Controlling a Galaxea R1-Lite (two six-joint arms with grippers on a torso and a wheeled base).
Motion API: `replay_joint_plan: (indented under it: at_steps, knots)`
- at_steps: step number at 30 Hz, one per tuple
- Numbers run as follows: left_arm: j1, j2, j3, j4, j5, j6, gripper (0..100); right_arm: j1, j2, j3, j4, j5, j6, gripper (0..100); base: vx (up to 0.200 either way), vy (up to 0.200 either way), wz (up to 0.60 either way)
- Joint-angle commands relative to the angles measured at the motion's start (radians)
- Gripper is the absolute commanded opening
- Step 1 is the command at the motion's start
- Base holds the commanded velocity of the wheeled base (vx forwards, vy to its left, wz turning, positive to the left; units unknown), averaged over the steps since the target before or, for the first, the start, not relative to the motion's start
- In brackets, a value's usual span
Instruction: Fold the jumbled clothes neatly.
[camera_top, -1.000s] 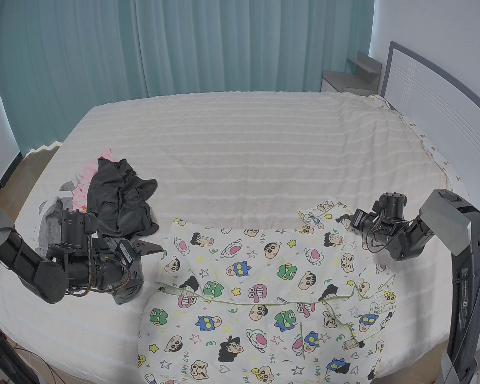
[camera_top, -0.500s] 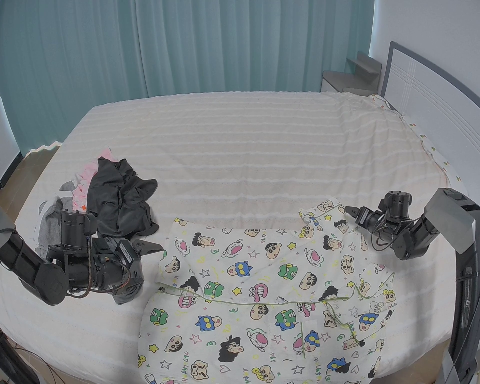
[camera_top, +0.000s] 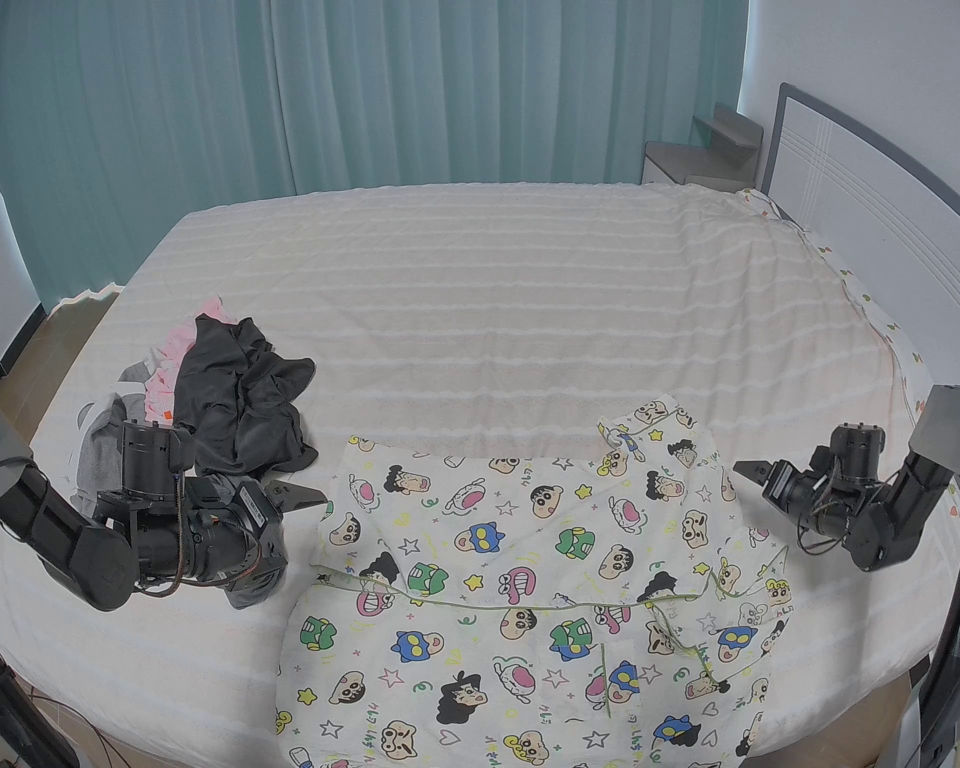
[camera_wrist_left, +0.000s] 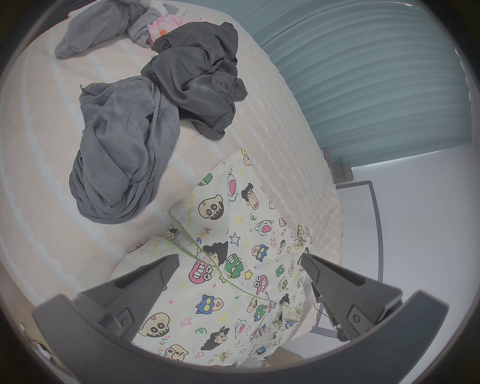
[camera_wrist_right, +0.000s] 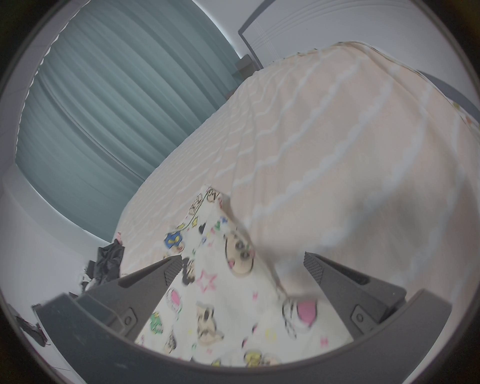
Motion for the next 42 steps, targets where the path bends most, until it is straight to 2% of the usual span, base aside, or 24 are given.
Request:
replay_joint_plan:
  at_steps: [1, 9, 14, 17, 26, 34, 42]
  knots:
    - [-0.004, 0.002, 0.004, 0.0, 0.0, -0.002, 100, -0.007, -0.153, 0.276, -0.167, 0.067, 0.068, 100, 0.0, 0.0, 0.0]
    - [-0.007, 0.002, 0.007, 0.0, -0.002, -0.002, 100, 0.027, -0.148, 0.463, -0.316, 0.116, 0.071, 100, 0.0, 0.0, 0.0]
    - [-0.007, 0.002, 0.007, 0.0, -0.002, -0.002, 100, 0.073, -0.119, 0.518, -0.351, 0.123, 0.071, 100, 0.0, 0.0, 0.0]
    - [-0.007, 0.002, 0.008, 0.0, -0.002, -0.002, 100, 0.097, -0.068, 0.527, -0.354, 0.122, 0.066, 100, 0.0, 0.0, 0.0]
    - [-0.007, 0.004, 0.011, 0.0, -0.002, -0.002, 100, 0.093, 0.067, 0.541, -0.451, 0.113, 0.059, 100, 0.0, 0.0, 0.0]
    - [-0.007, 0.007, 0.011, 0.0, -0.002, -0.002, 100, 0.091, 0.113, 0.552, -0.479, 0.076, 0.054, 100, 0.0, 0.0, 0.0]
    - [-0.007, 0.01, 0.011, 0.0, -0.002, -0.002, 100, 0.093, 0.128, 0.549, -0.494, 0.07, 0.042, 100, 0.0, 0.0, 0.0]
